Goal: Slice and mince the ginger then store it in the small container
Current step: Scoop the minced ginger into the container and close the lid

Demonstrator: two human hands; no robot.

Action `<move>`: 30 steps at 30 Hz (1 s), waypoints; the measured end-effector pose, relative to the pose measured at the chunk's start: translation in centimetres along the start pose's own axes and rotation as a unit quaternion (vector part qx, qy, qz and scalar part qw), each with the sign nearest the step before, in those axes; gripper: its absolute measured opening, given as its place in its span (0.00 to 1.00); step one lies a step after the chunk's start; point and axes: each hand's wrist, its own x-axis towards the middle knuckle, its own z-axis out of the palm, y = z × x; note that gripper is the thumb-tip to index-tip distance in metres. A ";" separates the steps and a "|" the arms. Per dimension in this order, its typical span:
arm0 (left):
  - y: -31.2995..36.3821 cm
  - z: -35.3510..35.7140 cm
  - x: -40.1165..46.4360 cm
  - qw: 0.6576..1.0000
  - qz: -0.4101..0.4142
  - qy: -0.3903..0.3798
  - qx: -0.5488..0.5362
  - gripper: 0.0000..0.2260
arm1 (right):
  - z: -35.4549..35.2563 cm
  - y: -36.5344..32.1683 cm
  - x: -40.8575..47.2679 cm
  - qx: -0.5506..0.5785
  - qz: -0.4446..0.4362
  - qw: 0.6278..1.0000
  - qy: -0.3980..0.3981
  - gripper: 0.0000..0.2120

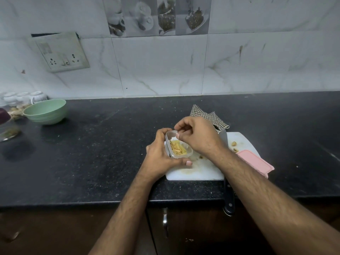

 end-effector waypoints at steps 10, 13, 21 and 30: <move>-0.6 0.0 0.4 0.999 -0.005 0.040 -0.022 0.47 | -1.7 5.5 -1.1 -0.150 0.114 0.981 -0.050 0.08; -0.8 0.1 0.5 0.998 -0.010 0.050 -0.030 0.47 | -1.9 6.0 -1.9 -0.158 0.126 0.974 -0.103 0.18; -0.7 0.2 0.6 0.999 -0.015 0.030 -0.030 0.47 | -0.3 7.1 -1.5 -0.166 0.087 0.979 -0.084 0.17; -0.6 0.2 0.6 0.999 -0.016 0.020 -0.033 0.47 | -0.6 6.2 -0.4 -0.089 0.040 0.994 -0.042 0.11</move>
